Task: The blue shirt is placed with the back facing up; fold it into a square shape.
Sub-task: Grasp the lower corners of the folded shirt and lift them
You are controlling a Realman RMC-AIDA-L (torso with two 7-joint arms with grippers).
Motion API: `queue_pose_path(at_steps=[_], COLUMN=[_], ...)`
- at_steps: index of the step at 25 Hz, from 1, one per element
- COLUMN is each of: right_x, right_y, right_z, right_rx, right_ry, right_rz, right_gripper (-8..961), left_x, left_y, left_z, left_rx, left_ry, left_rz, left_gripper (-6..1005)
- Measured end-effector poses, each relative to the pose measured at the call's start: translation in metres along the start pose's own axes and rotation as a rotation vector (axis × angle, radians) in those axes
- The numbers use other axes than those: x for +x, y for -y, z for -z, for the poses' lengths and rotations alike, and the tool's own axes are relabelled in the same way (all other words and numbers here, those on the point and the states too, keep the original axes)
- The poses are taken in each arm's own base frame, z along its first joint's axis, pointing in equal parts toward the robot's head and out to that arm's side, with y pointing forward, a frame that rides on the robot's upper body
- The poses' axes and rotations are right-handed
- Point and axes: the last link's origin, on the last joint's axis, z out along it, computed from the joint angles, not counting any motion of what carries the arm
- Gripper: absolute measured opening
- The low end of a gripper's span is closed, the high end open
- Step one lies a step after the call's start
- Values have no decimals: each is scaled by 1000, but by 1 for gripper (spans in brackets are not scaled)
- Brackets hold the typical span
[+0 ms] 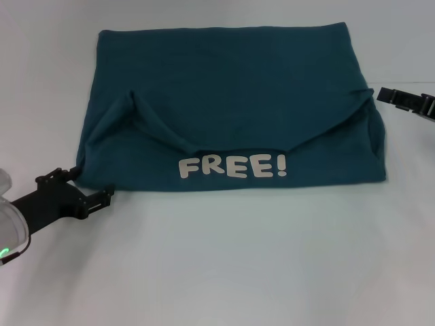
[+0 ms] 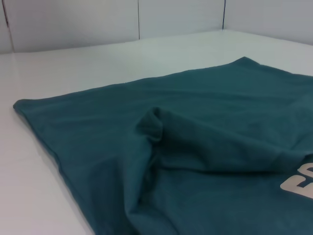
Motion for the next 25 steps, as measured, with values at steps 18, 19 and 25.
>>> queue_pose_path(at_steps=[18,19,25], right_x=[4,4,8], right_y=[5,5,10], right_z=[6,6,9], right_rx=[14,14,33], right_ry=[10,10,-31], right_rz=[-18,-18,-14], right_gripper=[680,680,678], left_x=[5,5,5], left_y=[6,6,6], left_z=[-6,-6,-5], left_rx=[35,35,37], left_ry=[14,14,14], left_rz=[-7,-8,-6], left_gripper=[446,397,193])
